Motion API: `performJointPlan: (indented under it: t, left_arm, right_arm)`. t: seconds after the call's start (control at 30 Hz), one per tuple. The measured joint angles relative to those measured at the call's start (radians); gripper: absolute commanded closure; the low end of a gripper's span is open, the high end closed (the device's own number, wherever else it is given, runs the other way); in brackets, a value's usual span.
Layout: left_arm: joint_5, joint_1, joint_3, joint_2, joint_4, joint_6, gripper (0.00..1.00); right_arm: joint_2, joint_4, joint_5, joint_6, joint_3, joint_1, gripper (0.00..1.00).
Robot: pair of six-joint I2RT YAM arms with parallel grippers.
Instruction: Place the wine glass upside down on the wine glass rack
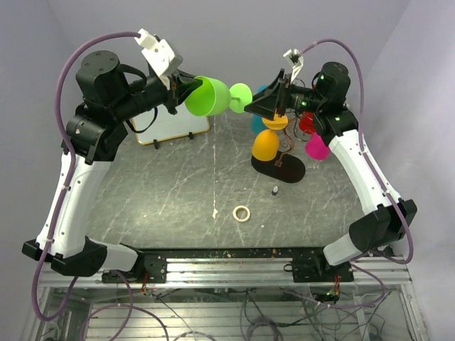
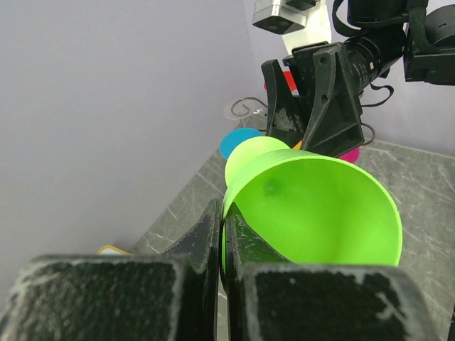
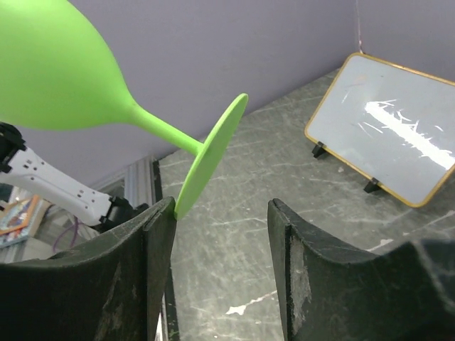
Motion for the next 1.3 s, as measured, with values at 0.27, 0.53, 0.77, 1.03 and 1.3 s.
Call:
performJointPlan:
  t: [0.27, 0.53, 0.77, 1.03, 1.3]
  left_arm:
    - [-0.016, 0.000, 0.000, 0.002, -0.001, 0.033, 0.93]
    - [-0.029, 0.000, 0.000, 0.005, 0.000, 0.053, 0.93]
    - [-0.030, 0.000, -0.005, 0.006, -0.001, 0.060, 0.93]
    - [-0.031, 0.000, -0.016, 0.011, 0.000, 0.064, 0.93]
    - [-0.031, 0.000, -0.019, 0.016, 0.000, 0.076, 0.93]
  right_arm:
    - [0.016, 0.064, 0.004, 0.076, 0.014, 0.020, 0.62]
    - [0.031, 0.103, 0.011, 0.127, 0.020, 0.026, 0.72]
    - [0.059, 0.101, 0.035, 0.146, 0.029, 0.034, 0.75]
    - [0.061, 0.102, 0.055, 0.156, 0.039, 0.038, 0.76]
    - [0.067, 0.102, 0.061, 0.164, 0.039, 0.043, 0.83]
